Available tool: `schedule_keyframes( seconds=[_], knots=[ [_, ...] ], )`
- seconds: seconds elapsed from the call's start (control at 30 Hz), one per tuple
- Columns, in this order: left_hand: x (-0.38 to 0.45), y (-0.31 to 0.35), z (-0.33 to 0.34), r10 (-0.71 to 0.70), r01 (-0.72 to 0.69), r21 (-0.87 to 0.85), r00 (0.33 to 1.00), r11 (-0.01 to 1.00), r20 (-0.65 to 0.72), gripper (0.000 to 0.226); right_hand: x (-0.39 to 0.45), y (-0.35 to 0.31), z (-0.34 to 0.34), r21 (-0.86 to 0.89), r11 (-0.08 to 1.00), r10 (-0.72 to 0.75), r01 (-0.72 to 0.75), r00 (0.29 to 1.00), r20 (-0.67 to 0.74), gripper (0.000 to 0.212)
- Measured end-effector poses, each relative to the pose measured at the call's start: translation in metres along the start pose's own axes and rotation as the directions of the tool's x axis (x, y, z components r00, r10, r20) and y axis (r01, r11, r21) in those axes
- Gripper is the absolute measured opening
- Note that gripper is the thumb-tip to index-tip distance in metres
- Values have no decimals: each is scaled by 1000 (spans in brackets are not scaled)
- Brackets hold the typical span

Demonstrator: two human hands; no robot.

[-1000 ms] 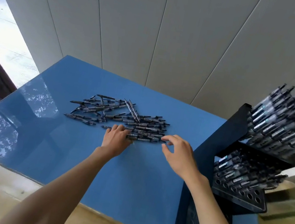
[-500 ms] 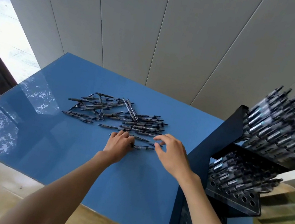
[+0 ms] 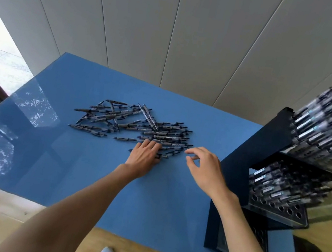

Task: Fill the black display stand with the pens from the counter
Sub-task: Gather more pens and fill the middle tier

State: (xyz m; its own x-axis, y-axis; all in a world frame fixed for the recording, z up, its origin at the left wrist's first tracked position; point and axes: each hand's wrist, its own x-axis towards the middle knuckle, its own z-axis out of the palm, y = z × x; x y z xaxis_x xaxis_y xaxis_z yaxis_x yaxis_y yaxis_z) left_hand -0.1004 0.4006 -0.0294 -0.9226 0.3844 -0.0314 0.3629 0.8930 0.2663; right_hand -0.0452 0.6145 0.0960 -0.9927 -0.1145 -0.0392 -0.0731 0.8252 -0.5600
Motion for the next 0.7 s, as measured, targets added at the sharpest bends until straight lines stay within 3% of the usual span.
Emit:
schedule_keyframes(
  seconds=[0.13, 0.33, 0.5, 0.6, 0.7],
  knots=[
    [12, 4, 2, -21, 15, 84, 997, 996, 68, 53, -2, 1, -2, 6, 1000, 14, -14, 1000, -4, 20],
    [11, 14, 16, -15, 9, 103, 999, 995, 52, 47, -2, 7, -10, 10, 1000, 19, -18, 1000, -19, 18],
    [-8, 6, 17, 66, -72, 131, 997, 989, 49, 18, 0, 11, -10, 17, 1000, 26, -25, 1000, -11, 19],
    [-22, -2, 7, -7, 4, 67, 999, 998, 44, 26, 4, 9, -7, 17, 1000, 15, -15, 1000, -5, 19],
    [-31, -21, -5, -181, 180, 6, 983, 984, 16, 31, 8, 6, -3, 19, 1000, 4, -4, 1000, 7, 19]
  ],
)
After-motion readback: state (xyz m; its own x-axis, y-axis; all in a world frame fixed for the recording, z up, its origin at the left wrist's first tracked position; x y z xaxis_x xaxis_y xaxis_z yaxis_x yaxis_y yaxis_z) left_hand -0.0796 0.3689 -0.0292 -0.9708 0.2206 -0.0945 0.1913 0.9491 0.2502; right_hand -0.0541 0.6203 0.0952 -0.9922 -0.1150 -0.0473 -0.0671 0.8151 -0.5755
